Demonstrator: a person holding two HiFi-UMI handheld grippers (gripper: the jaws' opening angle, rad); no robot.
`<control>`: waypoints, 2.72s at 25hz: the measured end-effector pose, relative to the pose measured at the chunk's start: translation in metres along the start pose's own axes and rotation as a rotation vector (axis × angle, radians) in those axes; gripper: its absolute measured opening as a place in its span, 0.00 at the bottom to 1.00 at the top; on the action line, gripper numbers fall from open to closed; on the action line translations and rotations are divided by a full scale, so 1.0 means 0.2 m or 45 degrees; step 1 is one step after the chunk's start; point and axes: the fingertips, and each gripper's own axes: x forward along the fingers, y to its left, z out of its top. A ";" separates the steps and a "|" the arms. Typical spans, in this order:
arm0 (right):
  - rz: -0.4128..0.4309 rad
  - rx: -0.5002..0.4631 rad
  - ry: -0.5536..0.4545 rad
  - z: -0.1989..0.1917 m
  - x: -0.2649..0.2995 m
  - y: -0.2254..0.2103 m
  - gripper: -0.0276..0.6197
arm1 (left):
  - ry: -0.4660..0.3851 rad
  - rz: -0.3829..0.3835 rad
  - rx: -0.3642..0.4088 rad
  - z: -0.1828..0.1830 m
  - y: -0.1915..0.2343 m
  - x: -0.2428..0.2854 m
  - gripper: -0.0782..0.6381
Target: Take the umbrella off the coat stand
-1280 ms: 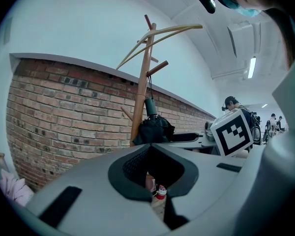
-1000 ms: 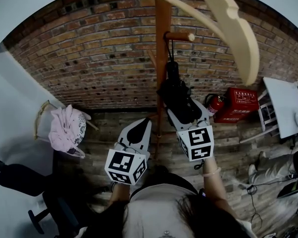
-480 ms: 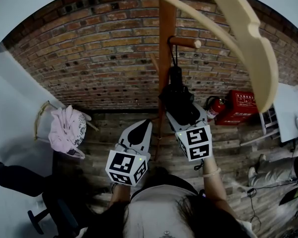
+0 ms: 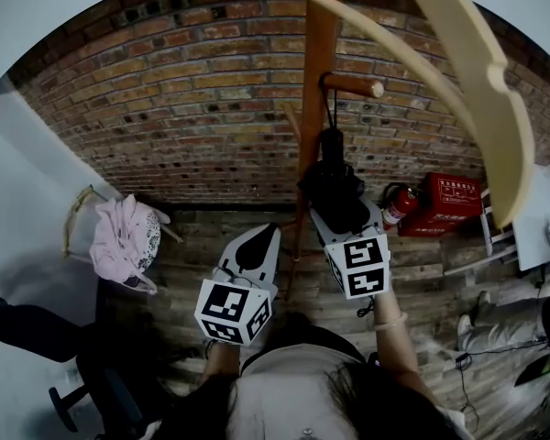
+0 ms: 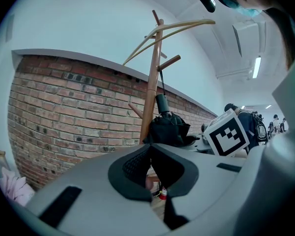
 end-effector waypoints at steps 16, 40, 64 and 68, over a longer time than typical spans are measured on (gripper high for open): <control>0.002 -0.028 0.009 0.01 -0.02 0.00 0.51 | -0.016 0.026 0.013 0.03 -0.01 -0.04 0.12; -0.061 -0.029 -0.110 0.18 -0.16 0.00 0.50 | -0.039 0.021 0.036 0.08 -0.02 -0.13 0.12; -0.147 -0.004 -0.217 0.31 -0.39 0.04 0.50 | -0.055 -0.031 0.056 0.11 -0.08 -0.27 0.12; -0.160 -0.007 -0.240 0.35 -0.43 0.04 0.50 | -0.060 -0.037 0.060 0.12 -0.08 -0.29 0.12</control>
